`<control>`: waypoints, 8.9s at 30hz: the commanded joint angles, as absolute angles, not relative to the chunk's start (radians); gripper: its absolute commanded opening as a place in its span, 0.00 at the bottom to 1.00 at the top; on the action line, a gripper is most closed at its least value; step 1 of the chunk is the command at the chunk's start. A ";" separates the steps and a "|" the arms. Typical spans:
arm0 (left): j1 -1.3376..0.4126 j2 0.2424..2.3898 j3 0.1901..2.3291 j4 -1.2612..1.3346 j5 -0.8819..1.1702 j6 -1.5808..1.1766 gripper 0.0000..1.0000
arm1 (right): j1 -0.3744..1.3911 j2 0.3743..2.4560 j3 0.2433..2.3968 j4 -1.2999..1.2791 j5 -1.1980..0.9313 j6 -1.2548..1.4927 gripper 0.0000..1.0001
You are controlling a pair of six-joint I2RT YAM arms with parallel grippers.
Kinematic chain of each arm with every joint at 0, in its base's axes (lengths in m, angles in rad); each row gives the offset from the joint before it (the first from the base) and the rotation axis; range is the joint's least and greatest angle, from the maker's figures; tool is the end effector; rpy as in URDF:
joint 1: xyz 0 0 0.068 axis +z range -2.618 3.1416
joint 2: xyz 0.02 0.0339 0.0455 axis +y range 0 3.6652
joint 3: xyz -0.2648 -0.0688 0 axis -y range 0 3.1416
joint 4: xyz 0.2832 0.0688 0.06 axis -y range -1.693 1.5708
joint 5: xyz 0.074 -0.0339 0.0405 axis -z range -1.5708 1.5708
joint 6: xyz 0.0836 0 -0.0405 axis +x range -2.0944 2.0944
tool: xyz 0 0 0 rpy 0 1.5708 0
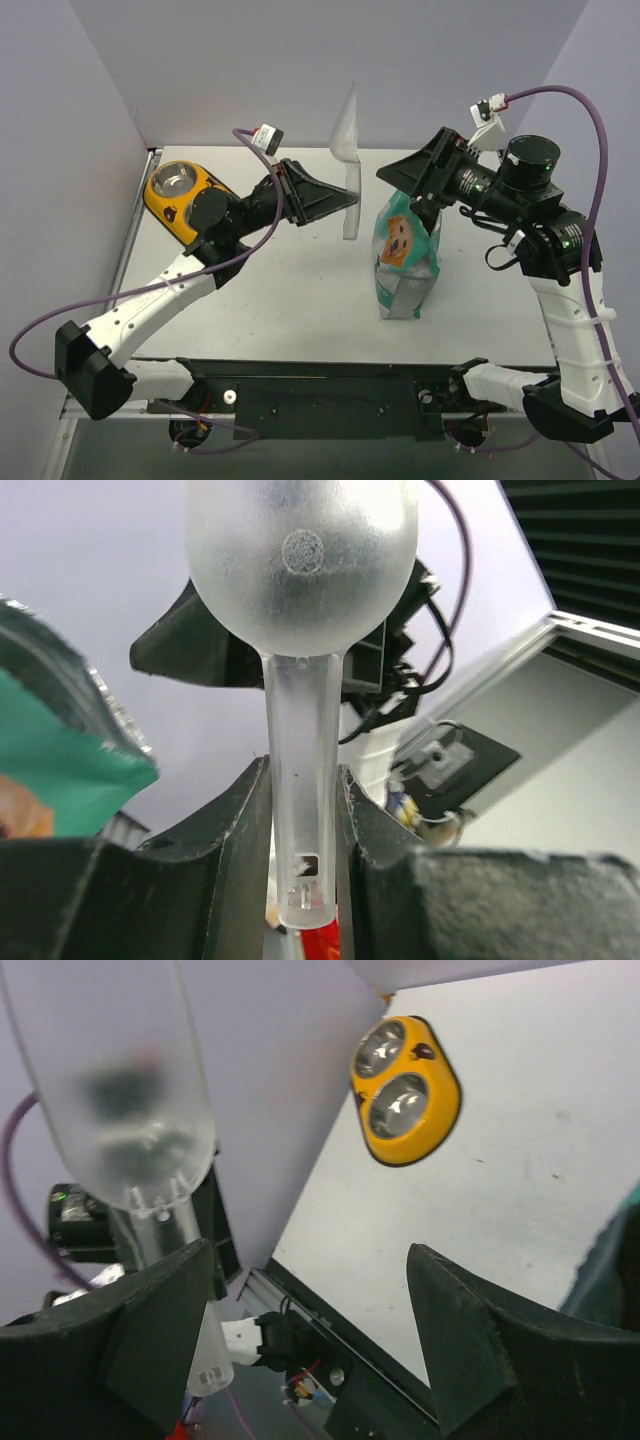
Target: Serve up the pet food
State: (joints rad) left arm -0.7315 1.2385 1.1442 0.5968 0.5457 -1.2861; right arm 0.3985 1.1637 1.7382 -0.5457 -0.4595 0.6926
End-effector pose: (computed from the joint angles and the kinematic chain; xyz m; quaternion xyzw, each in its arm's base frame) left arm 0.2305 -0.2652 0.4669 0.0889 0.5350 -0.7745 0.3256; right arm 0.2337 0.1386 0.5652 -0.0622 0.6952 0.4980 0.5146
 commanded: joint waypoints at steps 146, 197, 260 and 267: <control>-0.920 0.973 1.269 -0.354 -0.104 -0.858 0.00 | 0.495 1.377 1.962 -1.121 0.397 0.495 0.57; -0.856 0.933 1.424 -0.558 -0.094 -0.784 0.00 | 0.557 1.391 1.918 -1.102 0.669 0.267 0.00; -0.430 1.083 1.513 -0.965 0.641 -1.035 0.00 | 1.040 1.597 1.930 -0.851 0.383 0.215 0.00; -0.407 1.083 1.390 -0.994 0.703 -1.074 0.00 | 1.069 1.582 1.887 -0.836 0.414 0.169 0.00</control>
